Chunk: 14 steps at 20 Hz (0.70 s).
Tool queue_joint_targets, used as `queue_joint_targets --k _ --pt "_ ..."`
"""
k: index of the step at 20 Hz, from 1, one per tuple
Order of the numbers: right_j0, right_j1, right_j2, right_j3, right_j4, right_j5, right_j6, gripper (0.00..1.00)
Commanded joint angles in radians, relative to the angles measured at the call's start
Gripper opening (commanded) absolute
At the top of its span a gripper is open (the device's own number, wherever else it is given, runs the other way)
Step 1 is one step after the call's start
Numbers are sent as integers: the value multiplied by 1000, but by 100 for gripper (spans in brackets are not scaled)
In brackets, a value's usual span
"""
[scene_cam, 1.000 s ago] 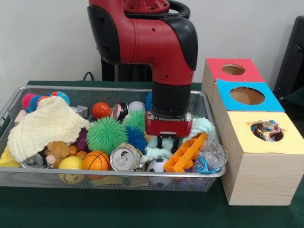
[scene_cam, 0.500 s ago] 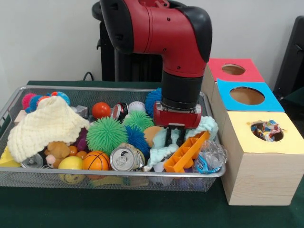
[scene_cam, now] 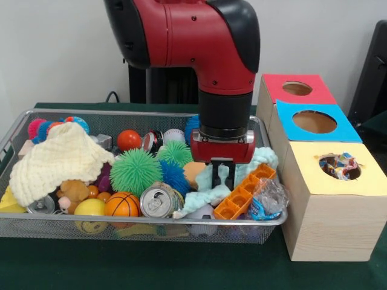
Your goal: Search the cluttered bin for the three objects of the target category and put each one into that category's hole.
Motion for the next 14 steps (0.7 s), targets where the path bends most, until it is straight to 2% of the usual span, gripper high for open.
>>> queue_joint_targets --k 1,5,14 --pt "40 -102 88 13 10 195 -92 0" --pt "109 -143 8 -40 -19 277 -64 0" --pt "156 -155 -55 -156 -71 473 -100 0"
